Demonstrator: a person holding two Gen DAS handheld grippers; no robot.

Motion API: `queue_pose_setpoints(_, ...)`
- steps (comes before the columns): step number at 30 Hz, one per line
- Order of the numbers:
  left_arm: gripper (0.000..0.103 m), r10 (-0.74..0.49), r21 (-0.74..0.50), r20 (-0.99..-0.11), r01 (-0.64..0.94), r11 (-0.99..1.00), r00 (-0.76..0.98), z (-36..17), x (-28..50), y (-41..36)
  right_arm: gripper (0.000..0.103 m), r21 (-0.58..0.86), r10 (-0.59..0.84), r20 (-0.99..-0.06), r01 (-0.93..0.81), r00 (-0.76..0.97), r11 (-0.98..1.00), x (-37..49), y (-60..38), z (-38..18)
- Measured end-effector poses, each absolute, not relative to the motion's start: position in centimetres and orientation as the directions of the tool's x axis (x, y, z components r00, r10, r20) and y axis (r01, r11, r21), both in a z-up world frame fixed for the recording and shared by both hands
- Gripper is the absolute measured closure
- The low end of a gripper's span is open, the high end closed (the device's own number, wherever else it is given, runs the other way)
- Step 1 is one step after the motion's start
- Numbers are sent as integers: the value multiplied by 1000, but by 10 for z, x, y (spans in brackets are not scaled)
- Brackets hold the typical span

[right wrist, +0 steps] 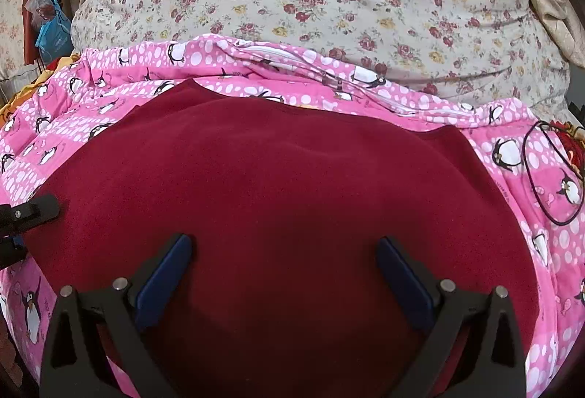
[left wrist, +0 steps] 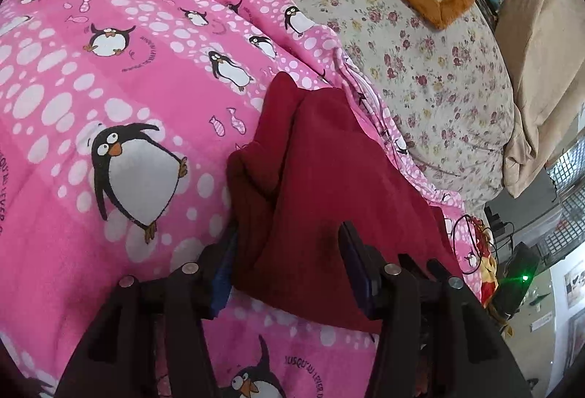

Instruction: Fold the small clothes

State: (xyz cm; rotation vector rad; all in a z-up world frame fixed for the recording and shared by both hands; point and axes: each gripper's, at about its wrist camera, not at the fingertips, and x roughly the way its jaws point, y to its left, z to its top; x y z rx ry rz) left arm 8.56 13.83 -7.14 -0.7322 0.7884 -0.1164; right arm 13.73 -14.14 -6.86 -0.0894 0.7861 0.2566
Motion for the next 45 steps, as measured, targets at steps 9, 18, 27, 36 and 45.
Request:
queue_pose_setpoints(9,73,-354,-634,-605,-163,756,713,-71,85,138,1,18,197,-708,-262,679,965,137,-141,-69)
queue_pose_setpoints(18,72,-364,-647,-598,-161,746,714,-71,84,139,2,16,181,-682,-234,708,972,126,-139,-54)
queue_pose_setpoints(27,83,-356,-651,-596,-173,740,720,-71,81,143,1,-15,252,-724,-380,642,925,113,-108,-69)
queue_pose_setpoints(36,103,-260,-536,-652,-191,822,712,-63,80,136,2,269,432,-681,-346,592,899,171,-118,10)
queue_pose_setpoints(45,103,-106,-229,-615,-48,972,782,-24,80,91,15,587,651,-746,-323,139,742,285,-29,-16)
